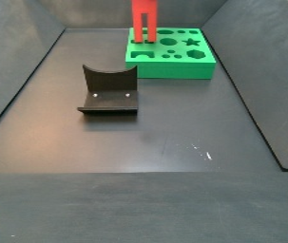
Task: Insert the double-square object.
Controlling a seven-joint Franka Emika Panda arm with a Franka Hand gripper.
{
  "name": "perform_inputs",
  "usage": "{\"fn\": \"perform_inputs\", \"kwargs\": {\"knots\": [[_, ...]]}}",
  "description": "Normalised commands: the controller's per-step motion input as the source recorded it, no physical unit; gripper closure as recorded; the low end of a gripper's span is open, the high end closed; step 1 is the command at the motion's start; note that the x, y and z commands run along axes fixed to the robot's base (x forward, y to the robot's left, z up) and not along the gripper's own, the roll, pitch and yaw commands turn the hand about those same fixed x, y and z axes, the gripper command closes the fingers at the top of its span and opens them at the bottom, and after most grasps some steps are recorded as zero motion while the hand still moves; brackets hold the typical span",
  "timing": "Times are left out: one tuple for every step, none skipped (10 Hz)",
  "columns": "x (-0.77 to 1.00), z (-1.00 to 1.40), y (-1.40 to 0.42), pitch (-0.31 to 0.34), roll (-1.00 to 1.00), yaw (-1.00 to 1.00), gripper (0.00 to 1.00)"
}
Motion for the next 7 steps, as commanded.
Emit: {"fn": "perform_inputs", "kwargs": {"knots": [[0.00, -0.11, 0.00, 0.000, 0.01, -0.13, 1.00], [0.00, -0.27, -0.02, -0.107, -0.11, -0.03, 1.00], [0.05, -0.27, -0.04, -0.077, -0.11, 0.00, 1.00], [0.02, -0.26, 0.00, -0.050, -0.07, 0.00, 1.00], [0.00, -0.23, -0.01, -0.049, -0.13, 0.04, 1.00], [0.05, -0.25, -0.01, -0.051, -0.12, 0.05, 1.00], [0.16, -0.27, -0.01, -0.044, -0.11, 0.00, 1.00]]}}
